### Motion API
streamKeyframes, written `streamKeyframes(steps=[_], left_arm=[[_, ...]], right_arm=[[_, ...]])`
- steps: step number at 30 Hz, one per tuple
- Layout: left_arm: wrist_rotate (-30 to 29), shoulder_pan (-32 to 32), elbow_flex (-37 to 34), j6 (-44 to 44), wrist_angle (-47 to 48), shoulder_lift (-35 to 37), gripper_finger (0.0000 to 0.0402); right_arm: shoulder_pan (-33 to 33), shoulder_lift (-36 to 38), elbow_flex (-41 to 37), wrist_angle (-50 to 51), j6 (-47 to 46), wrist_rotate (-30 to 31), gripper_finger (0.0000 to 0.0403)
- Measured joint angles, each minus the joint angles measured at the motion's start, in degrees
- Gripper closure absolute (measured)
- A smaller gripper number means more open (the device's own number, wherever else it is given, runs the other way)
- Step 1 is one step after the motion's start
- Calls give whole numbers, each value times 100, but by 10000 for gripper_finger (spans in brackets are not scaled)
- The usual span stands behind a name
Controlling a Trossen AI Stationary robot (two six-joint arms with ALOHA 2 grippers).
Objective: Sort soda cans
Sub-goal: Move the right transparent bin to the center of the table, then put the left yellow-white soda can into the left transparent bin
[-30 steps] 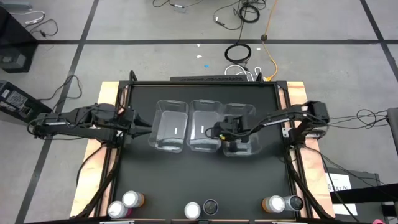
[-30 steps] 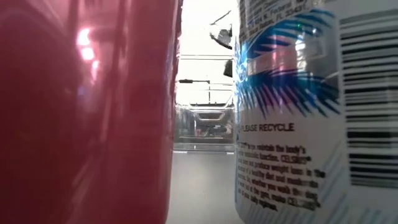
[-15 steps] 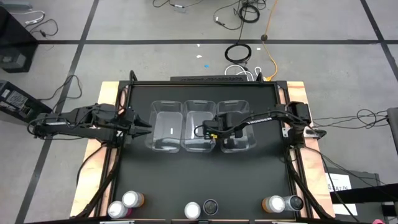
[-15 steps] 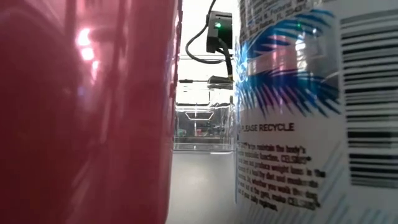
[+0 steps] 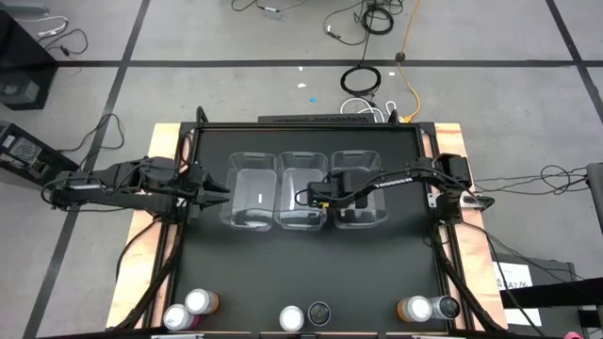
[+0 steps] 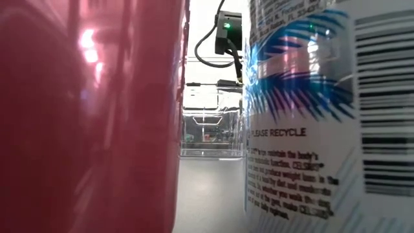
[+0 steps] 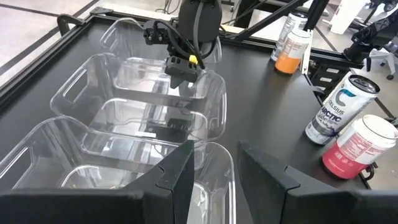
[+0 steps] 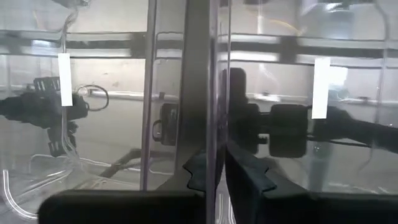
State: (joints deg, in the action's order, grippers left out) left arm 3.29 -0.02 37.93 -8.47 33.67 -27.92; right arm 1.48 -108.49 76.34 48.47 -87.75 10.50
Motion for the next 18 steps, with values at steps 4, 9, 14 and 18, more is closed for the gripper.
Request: streamKeyframes(steps=[4,9,14,18], left_arm=[[0,-1,0,12,2,0,272],[0,0,0,20,3,0,272],[0,-1,0,20,4,0,272],[0,0,0,17,6,0,272]], right_arm=[[0,44,0,11,12,0,350],[2,250,0,16,134,24,338],[4,571,0,11,175,252,337],[4,960,0,23,229,350,337]])
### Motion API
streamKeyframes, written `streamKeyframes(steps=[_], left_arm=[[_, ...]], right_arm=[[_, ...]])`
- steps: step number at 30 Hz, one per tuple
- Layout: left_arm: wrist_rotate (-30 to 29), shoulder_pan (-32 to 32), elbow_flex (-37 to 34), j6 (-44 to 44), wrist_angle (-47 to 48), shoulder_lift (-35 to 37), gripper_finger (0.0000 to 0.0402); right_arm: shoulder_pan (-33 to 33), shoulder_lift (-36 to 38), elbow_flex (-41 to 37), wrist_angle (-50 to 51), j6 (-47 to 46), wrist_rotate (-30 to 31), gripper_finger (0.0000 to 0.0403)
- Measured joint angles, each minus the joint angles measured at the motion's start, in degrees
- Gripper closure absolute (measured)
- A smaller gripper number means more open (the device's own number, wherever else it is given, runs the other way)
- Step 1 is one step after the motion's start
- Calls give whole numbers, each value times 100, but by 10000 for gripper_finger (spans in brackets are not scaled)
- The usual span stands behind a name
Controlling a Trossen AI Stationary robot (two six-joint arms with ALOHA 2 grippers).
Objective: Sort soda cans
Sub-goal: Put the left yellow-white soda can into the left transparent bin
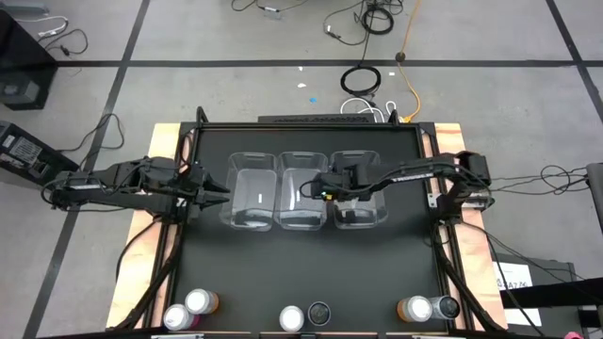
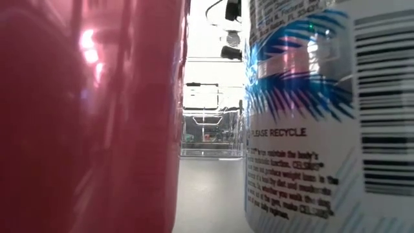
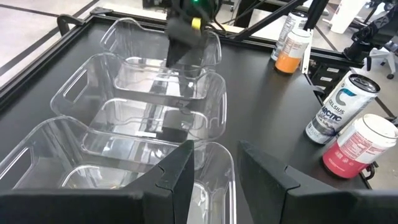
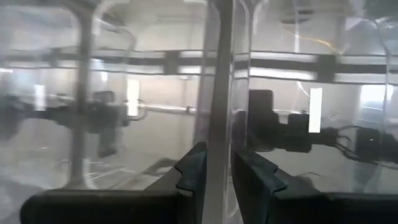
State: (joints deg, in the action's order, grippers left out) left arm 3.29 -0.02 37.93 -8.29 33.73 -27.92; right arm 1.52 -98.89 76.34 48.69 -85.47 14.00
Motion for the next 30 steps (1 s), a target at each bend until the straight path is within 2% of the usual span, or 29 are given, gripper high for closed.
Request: streamKeyframes(steps=[6,13,18,23,30], left_arm=[[0,-1,0,-31,-1,0,272],[0,-1,0,-35,-28,-7,272],[-2,0,0,-33,-36,-9,272],[-2,1,0,-44,-34,-7,272],[251,-1,0,-1239,-33,-8,272]], right_arm=[[-55,760,0,57,475,256,337],[-233,1580,0,108,1562,282,337],[-506,1910,0,100,2356,448,337],[-1045,2041,0,109,2847,529,337],[-1758,2041,0,125,3496,1126,337]])
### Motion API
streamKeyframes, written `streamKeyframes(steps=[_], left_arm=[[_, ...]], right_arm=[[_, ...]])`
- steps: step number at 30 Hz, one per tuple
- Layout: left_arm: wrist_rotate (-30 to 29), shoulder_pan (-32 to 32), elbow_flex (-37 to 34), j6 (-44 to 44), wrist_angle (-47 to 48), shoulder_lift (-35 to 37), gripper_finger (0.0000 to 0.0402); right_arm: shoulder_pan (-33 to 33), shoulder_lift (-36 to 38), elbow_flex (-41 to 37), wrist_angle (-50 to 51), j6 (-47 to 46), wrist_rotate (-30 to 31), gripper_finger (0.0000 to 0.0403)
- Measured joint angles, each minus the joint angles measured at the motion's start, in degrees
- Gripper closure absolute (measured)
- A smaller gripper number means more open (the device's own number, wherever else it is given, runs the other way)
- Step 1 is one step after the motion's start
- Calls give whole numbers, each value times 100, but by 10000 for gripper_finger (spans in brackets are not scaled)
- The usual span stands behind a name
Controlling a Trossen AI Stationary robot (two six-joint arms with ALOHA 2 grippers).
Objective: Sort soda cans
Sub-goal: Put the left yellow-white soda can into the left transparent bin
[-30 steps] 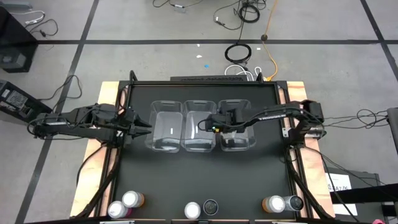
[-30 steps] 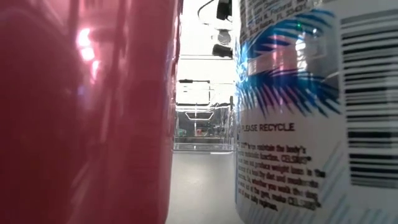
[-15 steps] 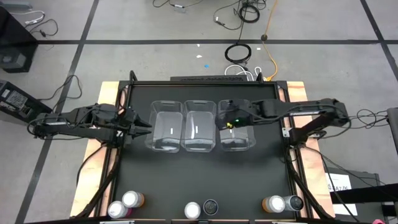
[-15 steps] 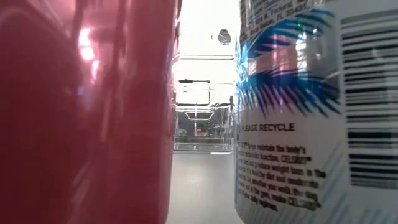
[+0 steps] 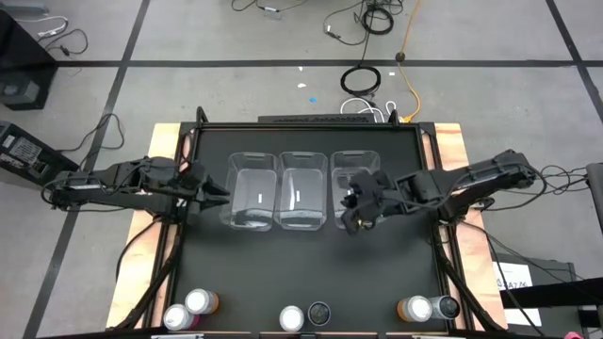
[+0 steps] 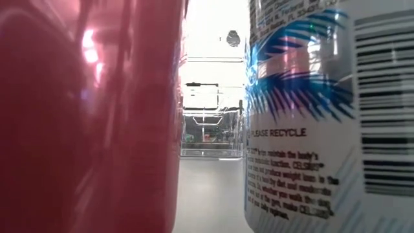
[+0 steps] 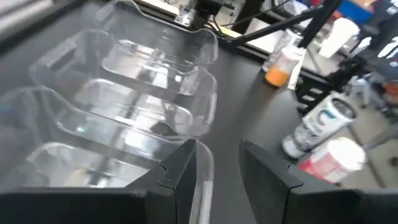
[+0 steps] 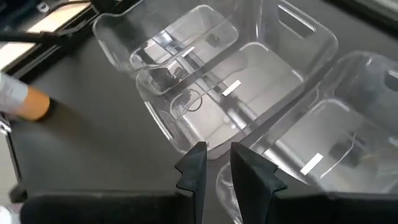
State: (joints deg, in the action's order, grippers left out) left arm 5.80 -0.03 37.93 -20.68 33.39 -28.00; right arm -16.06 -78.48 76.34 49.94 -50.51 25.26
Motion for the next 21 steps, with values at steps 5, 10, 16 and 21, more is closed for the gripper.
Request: streamKeyframes(steps=[5,10,16,21], left_arm=[[11,-132,0,-153,-643,-185,272],[-42,-476,4,-153,-1847,-698,272],[-810,-1101,4,-465,-2428,-1476,272],[-1375,-1492,4,-604,-2987,-2011,272]], right_arm=[[-471,67,0,367,-143,39,337],[-1199,146,0,1104,-847,409,337],[-2292,300,-2,1917,-1986,1382,337],[-2830,375,-2,2217,-2385,1839,337]])
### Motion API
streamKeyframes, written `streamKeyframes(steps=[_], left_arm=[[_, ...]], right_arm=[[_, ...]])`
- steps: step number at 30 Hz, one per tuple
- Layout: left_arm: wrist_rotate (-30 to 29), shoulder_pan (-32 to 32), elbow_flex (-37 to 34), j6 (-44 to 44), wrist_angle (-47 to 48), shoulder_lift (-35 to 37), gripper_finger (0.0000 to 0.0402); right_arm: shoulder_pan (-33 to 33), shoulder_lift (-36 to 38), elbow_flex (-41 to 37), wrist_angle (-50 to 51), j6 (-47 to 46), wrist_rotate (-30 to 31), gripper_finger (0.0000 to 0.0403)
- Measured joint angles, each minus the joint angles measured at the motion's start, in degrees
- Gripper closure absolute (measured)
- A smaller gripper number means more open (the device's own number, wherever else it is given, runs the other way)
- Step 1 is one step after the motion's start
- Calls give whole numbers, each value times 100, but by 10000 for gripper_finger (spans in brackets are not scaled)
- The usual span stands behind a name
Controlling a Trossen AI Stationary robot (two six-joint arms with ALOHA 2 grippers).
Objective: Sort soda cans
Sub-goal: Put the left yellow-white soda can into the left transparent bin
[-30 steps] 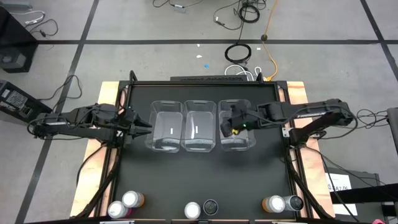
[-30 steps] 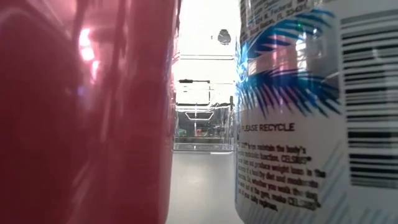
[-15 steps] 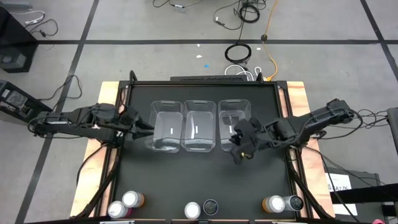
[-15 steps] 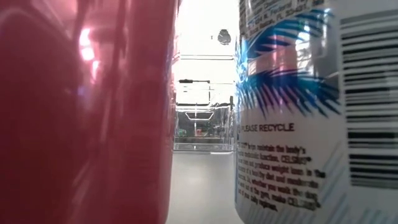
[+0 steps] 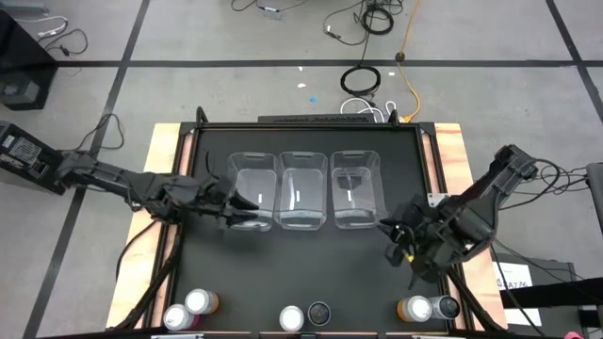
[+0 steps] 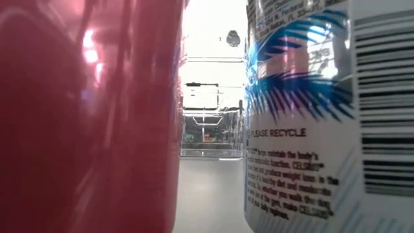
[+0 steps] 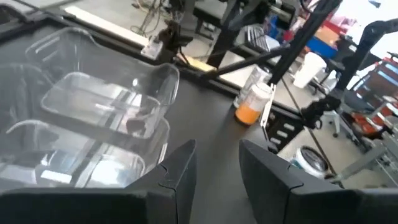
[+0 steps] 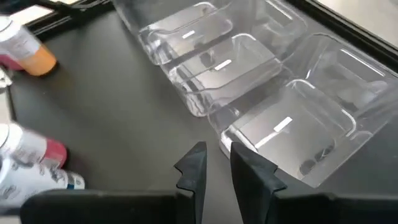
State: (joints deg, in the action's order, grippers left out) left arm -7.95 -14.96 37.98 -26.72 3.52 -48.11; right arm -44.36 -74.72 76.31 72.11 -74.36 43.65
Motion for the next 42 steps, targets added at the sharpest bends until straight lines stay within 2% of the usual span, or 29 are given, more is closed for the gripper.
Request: streamKeyframes(steps=[4,6,8,13,17,20,24,28,32,35,38,42], left_arm=[[-302,-177,0,2,-485,-258,272],[-434,-232,0,2,-642,-353,272],[-511,-281,0,0,-826,-434,272],[-652,-446,0,0,-1229,-617,272],[-946,-709,104,1,-1261,-718,272],[-1209,-943,257,4,-1180,-772,272],[-1494,-1219,472,7,-951,-822,272],[-1641,-1397,640,15,-633,-825,272],[-1641,-1406,853,-10,334,-698,272],[-1641,-1404,1035,-420,1148,-539,272],[-1639,-1404,1309,-1323,2092,-342,272],[-1457,-1399,1795,-2581,3827,-154,273]], right_arm=[[-54,-27,0,101,864,-522,337],[-21,-31,0,-104,864,-742,337],[31,-32,0,-332,669,-744,337],[65,-31,-13,-482,1438,-777,337],[65,10,-240,-717,1627,-774,337],[69,164,-750,-1658,1990,-760,337],[295,505,-1851,-3686,2714,-852,337],[895,800,-3056,-5852,3392,-1510,337],[1635,873,-3822,-7290,3730,-2361,337],[2018,852,-3931,-7594,3800,-2723,337],[2189,849,-3928,-7601,3937,-2766,337],[2295,849,-3928,-7669,4073,-2772,337]])
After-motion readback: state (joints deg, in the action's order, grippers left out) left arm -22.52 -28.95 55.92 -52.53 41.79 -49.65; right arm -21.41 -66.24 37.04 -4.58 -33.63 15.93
